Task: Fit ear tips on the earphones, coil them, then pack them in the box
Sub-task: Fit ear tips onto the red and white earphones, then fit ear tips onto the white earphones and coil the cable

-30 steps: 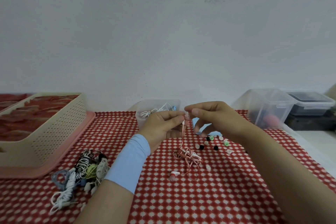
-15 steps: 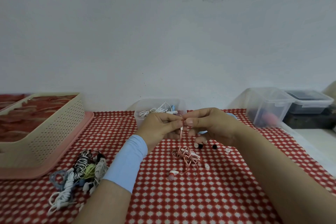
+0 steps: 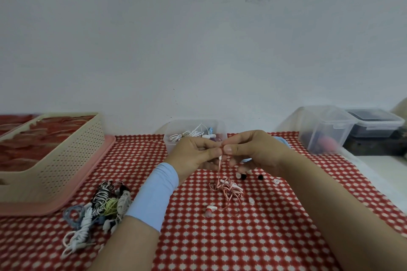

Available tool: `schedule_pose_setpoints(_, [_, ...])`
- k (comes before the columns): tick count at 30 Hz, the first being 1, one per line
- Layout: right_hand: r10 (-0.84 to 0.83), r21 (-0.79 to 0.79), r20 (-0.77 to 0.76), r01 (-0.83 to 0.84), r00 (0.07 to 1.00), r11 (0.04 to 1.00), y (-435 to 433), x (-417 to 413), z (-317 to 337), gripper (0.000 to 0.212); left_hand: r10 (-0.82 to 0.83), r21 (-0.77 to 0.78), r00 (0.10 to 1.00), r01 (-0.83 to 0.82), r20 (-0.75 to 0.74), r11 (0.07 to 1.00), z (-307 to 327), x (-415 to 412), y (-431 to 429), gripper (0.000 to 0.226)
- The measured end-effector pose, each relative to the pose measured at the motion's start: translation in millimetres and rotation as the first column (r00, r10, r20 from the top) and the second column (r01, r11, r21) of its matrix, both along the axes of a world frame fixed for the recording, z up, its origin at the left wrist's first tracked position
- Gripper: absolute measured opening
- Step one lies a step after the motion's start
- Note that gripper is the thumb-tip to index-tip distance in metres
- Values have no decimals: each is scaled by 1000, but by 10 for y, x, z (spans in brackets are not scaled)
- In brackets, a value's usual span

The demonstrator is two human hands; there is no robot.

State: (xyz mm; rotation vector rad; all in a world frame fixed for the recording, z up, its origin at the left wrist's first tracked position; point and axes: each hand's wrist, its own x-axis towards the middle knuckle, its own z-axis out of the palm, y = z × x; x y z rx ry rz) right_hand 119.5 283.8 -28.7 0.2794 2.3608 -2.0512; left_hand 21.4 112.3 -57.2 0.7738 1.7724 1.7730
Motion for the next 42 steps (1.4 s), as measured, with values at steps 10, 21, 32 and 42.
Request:
schedule_pose_setpoints(10, [129,701,235,-260,963,664,-169,5,96,65,56,-235,993,-78,-100,969,48,9,-223,22])
schedule_pose_setpoints(21, [178,737,251,-307,951,602,-374,-74,411,14,54,-368,968,-145,-247,919,243,-45,-496,8])
schedule_pose_setpoints(32, [-19,551,-227,144,974,822,-260,-598,924,23,174,-195,958,-220,-229,956,952,-496,-346,16])
schedule_pose_setpoints(42, [-3,842,-29,26,1000,538,-111,-921,612,21,-90,-536,813,-291,-575,792,633,-719,-32,12])
